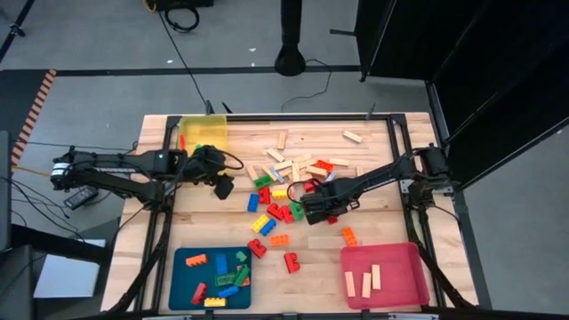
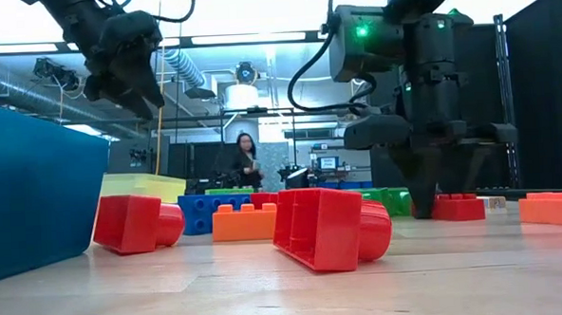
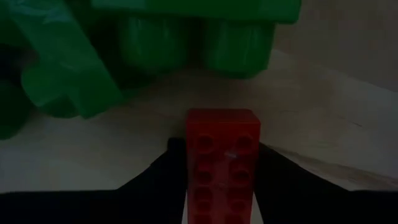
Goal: Sort blocks by size
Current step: Put the red game piece into the blue bin
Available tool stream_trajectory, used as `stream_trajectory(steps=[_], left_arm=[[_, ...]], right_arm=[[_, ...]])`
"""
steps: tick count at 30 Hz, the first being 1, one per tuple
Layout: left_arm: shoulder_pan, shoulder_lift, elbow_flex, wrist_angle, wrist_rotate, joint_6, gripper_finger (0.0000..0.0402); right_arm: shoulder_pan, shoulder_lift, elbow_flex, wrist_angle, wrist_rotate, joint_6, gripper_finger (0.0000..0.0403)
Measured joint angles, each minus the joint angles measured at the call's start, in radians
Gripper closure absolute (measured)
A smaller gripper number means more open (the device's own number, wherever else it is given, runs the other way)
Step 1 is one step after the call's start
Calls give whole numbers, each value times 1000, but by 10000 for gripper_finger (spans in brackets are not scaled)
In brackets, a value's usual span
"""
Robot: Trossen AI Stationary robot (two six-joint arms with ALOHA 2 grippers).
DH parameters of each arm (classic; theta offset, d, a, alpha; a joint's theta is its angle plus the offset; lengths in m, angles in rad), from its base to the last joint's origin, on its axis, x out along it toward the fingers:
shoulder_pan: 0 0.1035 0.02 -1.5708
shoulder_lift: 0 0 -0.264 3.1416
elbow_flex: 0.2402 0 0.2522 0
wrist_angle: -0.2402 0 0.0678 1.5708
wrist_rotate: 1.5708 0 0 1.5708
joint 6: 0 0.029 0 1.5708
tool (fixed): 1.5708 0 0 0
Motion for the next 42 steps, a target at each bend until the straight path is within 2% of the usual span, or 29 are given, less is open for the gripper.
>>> stream_trajectory(steps=[3,6,12,17,21,24,28,33,37,42], left_arm=[[0,-33,35,33,0,-7,149],[0,-110,91,28,-14,52,149],[0,-311,161,-28,-173,82,149],[0,-440,161,-136,-216,30,149],[0,-493,161,-233,-250,-49,149],[0,-500,161,-253,-258,-75,149],[0,-490,160,-255,-269,-50,149],[0,-482,160,-255,-283,-46,149],[0,-482,160,-255,-283,-46,149],[0,-482,160,-256,-283,-45,149]], right_arm=[[0,-37,-7,-6,33,-12,249],[0,-90,-5,-7,48,-13,249],[29,-157,10,5,74,-40,249],[159,-233,55,-25,-6,-67,249],[291,-299,98,-38,21,14,249],[348,-316,132,94,98,-109,249],[298,-266,197,190,116,-286,249],[192,-128,296,360,94,-761,249],[100,13,413,580,5,-1079,249],[34,216,626,693,-139,-1194,249]])
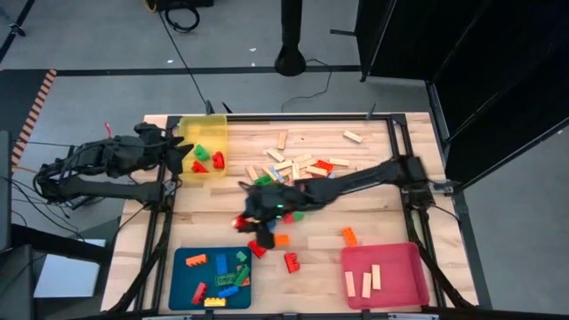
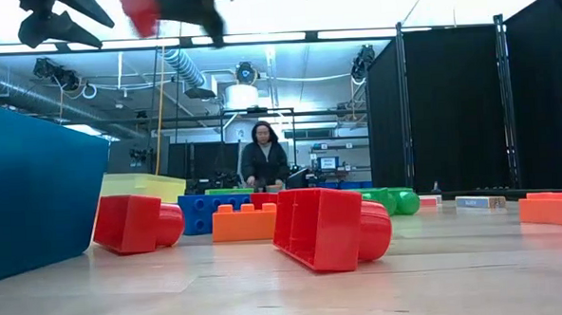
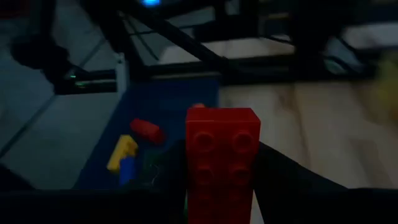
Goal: Sort blocks by size
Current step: Put the red game piece into the blue bin
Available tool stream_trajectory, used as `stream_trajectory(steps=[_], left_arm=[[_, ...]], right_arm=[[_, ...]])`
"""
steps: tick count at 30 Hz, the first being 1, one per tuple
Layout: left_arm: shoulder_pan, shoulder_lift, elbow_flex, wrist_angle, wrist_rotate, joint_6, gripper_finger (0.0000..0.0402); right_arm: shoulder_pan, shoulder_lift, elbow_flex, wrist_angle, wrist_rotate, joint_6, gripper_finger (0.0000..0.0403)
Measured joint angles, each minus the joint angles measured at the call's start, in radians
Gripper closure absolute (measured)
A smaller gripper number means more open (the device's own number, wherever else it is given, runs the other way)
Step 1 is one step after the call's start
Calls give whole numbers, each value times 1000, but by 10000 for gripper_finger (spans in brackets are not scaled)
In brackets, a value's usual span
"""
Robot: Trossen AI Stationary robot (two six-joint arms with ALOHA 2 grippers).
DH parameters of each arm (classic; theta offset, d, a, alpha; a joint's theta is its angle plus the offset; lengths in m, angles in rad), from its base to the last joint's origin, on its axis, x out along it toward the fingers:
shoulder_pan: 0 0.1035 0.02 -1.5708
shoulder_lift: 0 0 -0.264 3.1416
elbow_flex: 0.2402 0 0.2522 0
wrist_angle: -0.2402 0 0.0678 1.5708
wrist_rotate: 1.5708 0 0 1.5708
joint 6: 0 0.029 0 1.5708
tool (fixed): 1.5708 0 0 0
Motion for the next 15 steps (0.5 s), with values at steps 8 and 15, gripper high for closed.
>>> stream_trajectory(steps=[8,15], left_arm=[[0,0,0,-61,3,-2,149],[0,0,0,-63,3,-3,149]], right_arm=[[19,284,336,-3,-219,-38,249],[15,401,468,-2,-463,28,249]])
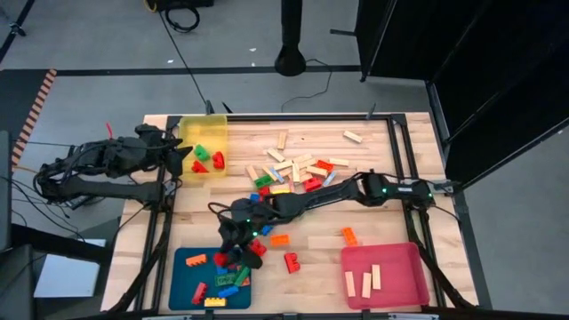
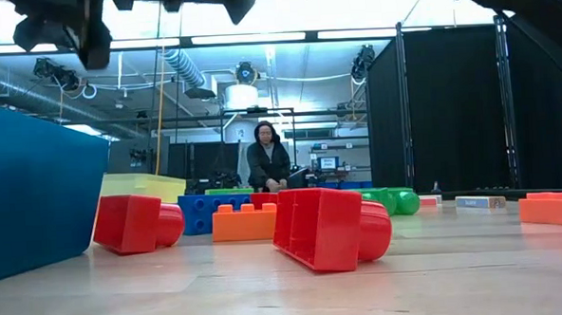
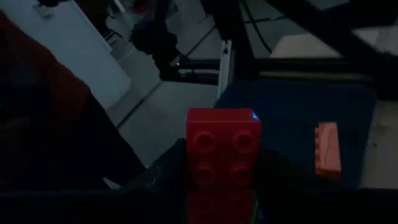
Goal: Sort blocks by size
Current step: Put the red game piece into the blue bin
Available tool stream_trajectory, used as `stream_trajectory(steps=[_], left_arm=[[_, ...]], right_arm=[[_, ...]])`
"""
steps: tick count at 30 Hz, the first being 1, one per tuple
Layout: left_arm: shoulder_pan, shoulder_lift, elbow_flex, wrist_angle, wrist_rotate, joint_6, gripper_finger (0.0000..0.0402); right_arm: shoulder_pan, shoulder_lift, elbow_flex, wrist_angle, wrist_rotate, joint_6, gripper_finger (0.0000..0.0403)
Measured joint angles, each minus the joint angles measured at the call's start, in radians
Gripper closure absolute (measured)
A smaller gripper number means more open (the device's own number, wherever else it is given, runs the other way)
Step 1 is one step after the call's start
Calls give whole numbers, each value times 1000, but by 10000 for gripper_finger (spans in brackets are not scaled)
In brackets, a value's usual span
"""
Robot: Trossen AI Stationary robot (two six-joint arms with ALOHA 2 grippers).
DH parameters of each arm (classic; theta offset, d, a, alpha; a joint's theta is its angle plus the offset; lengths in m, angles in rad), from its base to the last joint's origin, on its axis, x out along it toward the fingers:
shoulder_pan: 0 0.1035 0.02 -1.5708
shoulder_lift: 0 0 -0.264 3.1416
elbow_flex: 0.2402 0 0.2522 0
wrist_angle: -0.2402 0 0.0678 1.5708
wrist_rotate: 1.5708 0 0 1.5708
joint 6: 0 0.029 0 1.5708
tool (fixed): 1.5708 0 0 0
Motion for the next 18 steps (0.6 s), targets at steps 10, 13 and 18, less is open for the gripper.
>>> stream_trajectory(steps=[10,13,18], left_arm=[[0,0,0,0,0,-1,149],[0,0,0,-1,0,-4,149],[0,0,0,-13,3,-8,149]], right_arm=[[-24,5,3,-38,-19,38,126],[-53,-18,3,-123,-19,65,137],[-136,-120,3,-523,65,80,170]])
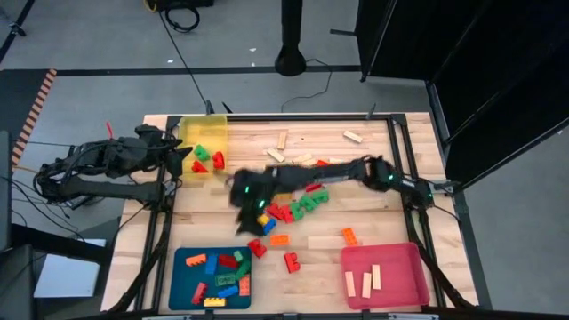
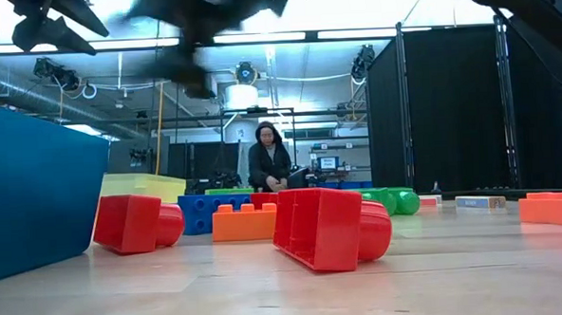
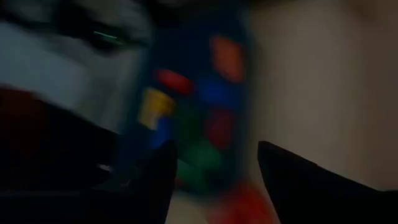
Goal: Sort blocks by size
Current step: Put the red game piece into the blue bin, then put the round red game piece into the yellow bin
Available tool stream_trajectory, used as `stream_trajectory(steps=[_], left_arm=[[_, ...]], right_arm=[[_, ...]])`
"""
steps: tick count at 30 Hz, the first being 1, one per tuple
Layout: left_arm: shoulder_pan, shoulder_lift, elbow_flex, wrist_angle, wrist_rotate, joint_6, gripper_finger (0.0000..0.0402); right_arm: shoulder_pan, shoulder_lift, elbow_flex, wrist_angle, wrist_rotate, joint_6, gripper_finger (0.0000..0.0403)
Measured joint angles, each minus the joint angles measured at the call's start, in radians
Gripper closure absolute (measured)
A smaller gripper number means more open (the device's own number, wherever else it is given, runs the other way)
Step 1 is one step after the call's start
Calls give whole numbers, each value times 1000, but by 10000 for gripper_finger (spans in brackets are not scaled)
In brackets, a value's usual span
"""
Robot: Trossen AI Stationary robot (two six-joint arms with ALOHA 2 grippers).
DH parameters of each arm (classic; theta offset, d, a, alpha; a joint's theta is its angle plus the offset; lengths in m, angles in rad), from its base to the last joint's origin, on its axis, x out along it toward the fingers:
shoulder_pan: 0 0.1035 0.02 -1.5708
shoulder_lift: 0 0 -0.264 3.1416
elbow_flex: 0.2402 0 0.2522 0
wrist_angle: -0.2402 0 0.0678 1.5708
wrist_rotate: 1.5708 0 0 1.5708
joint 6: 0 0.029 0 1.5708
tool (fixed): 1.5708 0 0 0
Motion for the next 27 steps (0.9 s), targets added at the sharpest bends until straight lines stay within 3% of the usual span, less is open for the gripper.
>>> stream_trajectory(steps=[4,6,8,12,19,27], left_arm=[[0,0,0,-1,0,0,149],[0,0,0,-1,0,4,149],[0,0,0,-1,0,4,149],[0,0,0,-1,0,3,149],[0,0,-1,-1,-3,5,149],[0,0,-1,-2,-4,8,149]], right_arm=[[-19,-84,0,-427,317,1,190],[-4,-101,0,-563,468,-22,197],[18,-107,0,-631,547,-48,200],[52,-106,-20,-655,574,-26,201],[57,-103,-171,-360,615,-57,196],[27,-103,-295,-267,580,-42,197]])
